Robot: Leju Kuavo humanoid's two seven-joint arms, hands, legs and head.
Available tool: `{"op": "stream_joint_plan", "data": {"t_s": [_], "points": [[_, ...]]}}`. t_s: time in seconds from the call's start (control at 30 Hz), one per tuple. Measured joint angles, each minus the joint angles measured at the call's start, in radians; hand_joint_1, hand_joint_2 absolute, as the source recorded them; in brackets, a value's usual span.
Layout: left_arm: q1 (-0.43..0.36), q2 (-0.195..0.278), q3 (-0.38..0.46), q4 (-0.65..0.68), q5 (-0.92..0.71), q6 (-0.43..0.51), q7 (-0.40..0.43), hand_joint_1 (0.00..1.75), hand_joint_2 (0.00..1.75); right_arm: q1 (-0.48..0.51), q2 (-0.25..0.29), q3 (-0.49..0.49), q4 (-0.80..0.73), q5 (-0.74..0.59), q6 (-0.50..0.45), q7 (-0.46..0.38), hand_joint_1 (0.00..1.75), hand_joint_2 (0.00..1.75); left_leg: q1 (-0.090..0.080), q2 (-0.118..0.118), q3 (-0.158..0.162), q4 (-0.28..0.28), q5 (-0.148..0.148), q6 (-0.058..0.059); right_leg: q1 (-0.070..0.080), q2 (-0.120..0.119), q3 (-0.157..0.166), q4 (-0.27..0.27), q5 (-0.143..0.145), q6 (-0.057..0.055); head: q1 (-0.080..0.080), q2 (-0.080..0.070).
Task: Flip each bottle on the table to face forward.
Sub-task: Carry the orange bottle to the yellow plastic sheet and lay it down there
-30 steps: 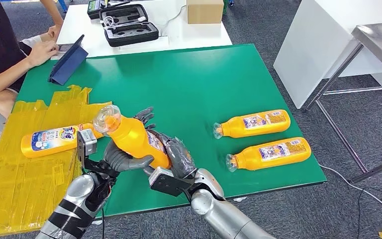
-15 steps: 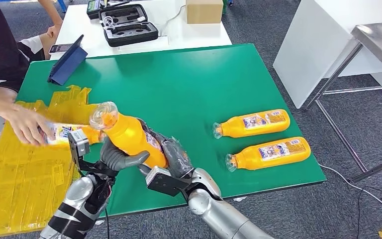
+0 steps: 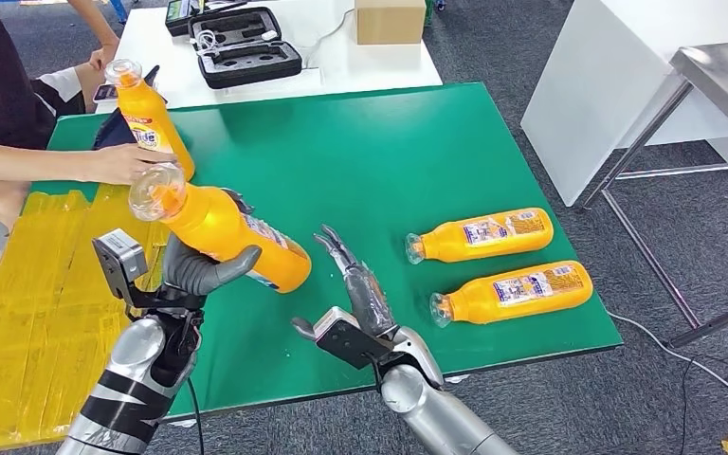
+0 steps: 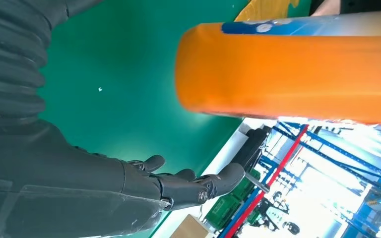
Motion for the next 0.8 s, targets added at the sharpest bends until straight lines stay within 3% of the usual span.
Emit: {"op": "stream_joint_plan", "data": {"t_s": [0.1, 0.2, 0.3, 0.43, 0.63, 0.8], "points": [[-0.002, 0.000, 0.003, -0.001, -0.036, 0.033, -0.007, 1.75, 1.75, 0.006, -0.004, -0.005, -0.009, -0.003, -0.006, 0.000, 0.00, 1.75, 0.000, 0.000, 0.000, 0.000, 0.000, 0.000, 0.000, 0.000, 0.000, 0.000, 0.000, 0.000, 0.000, 0.000], [-0.015, 0.004, 0.008, 0.000, -0.187, 0.152, -0.024, 1.75, 1.75, 0.021, -0.011, -0.030, -0.049, -0.011, -0.033, -0.003, 0.00, 1.75, 0.000, -0.001, -0.001, 0.000, 0.000, 0.000, 0.000, 0.000, 0.000, 0.000, 0.000, 0.000, 0.000, 0.000], [-0.052, 0.023, 0.015, 0.012, -0.448, 0.294, -0.005, 1.75, 1.75, 0.045, -0.022, -0.076, -0.131, -0.012, -0.054, -0.003, 0.00, 1.75, 0.000, -0.001, -0.001, 0.000, 0.000, 0.000, 0.000, 0.000, 0.000, 0.000, 0.000, 0.000, 0.000, 0.000], [-0.146, 0.067, 0.018, 0.092, -0.917, 0.423, 0.121, 1.75, 1.75, 0.084, -0.035, -0.157, -0.265, -0.016, -0.059, 0.002, 0.00, 1.75, 0.000, -0.001, 0.000, 0.000, 0.001, 0.000, 0.000, 0.000, 0.000, 0.000, 0.000, 0.000, 0.000, 0.000], [-0.346, 0.118, 0.000, 0.382, -1.519, 0.441, 0.372, 1.75, 1.75, 0.141, -0.045, -0.275, -0.427, -0.018, -0.045, 0.006, 0.00, 1.75, 0.000, 0.000, 0.000, 0.000, 0.001, 0.000, 0.000, 0.000, 0.000, 0.000, 0.001, 0.000, 0.000, 0.000], [-0.463, 0.132, -0.032, 0.645, -1.709, 0.371, 0.483, 1.75, 1.75, 0.175, -0.046, -0.343, -0.521, -0.019, -0.031, 0.006, 0.00, 1.75, 0.000, 0.000, 0.000, 0.000, 0.001, 0.000, 0.000, 0.000, 0.000, 0.001, 0.001, 0.000, 0.000, 0.000]]}}
